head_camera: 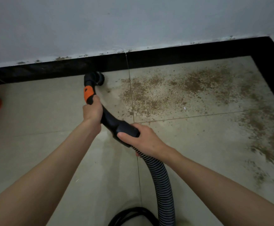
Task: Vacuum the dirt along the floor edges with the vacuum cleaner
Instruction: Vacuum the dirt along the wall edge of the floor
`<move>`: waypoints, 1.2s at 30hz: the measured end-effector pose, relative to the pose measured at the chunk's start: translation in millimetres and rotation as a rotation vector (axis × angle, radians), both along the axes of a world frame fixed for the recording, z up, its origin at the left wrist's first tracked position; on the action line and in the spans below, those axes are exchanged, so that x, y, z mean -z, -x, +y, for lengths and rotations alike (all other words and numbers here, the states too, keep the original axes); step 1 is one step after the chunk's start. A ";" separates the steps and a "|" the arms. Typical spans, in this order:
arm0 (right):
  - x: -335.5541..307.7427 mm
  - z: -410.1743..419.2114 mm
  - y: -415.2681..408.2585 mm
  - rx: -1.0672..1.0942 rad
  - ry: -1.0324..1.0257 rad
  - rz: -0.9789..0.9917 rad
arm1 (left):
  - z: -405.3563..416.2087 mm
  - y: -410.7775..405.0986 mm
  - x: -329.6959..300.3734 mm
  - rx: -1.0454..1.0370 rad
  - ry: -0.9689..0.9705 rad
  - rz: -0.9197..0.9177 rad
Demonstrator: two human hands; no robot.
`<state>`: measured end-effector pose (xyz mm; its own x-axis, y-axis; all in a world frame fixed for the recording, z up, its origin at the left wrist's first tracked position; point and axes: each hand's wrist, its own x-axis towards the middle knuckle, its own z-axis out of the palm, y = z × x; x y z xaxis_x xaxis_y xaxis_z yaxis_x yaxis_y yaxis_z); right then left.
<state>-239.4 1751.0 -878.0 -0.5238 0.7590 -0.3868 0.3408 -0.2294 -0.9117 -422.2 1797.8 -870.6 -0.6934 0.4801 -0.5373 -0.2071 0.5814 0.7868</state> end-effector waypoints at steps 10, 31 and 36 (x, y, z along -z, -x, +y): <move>-18.3 -22.5 -15.0 -0.025 -0.021 -0.123 | -30.1 -14.2 -3.0 0.011 0.018 -0.147; -14.1 16.6 -17.9 0.189 0.062 -0.051 | 49.9 -35.3 -6.4 0.228 0.027 -0.020; -19.5 12.0 -15.3 0.201 0.078 -0.004 | 53.0 -32.2 -4.9 0.250 -0.019 -0.094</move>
